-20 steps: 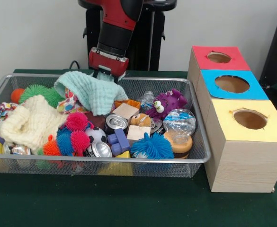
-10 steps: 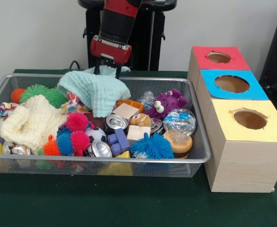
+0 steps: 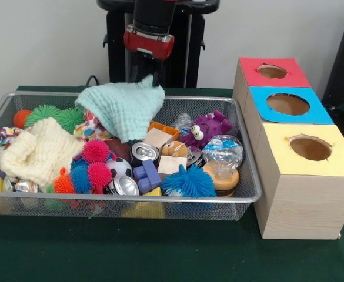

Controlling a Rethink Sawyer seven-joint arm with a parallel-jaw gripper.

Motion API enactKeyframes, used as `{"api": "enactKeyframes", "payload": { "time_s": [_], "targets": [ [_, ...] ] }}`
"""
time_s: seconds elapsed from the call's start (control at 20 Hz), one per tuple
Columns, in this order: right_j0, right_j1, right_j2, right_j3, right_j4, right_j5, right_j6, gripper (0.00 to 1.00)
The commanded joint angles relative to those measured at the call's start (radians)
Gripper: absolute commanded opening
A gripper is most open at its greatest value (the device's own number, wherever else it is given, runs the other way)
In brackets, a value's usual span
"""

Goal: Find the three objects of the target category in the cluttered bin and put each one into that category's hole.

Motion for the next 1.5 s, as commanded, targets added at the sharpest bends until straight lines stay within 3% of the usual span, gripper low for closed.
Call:
{"api": "enactKeyframes", "payload": {
  "time_s": [0.05, 0.7, 1.2, 1.5],
  "targets": [
    [0.017, -0.054, 0.105, 0.017, 0.062, 0.134, 0.230, 1.00],
    [0.011, -0.066, 0.111, -0.001, 0.090, 0.193, 0.227, 1.00],
    [-0.005, -0.012, 0.176, -0.053, 0.085, 0.147, 0.215, 1.00],
    [0.025, 0.014, 0.178, -0.097, 0.109, 0.146, 0.211, 1.00]
  ]
}}
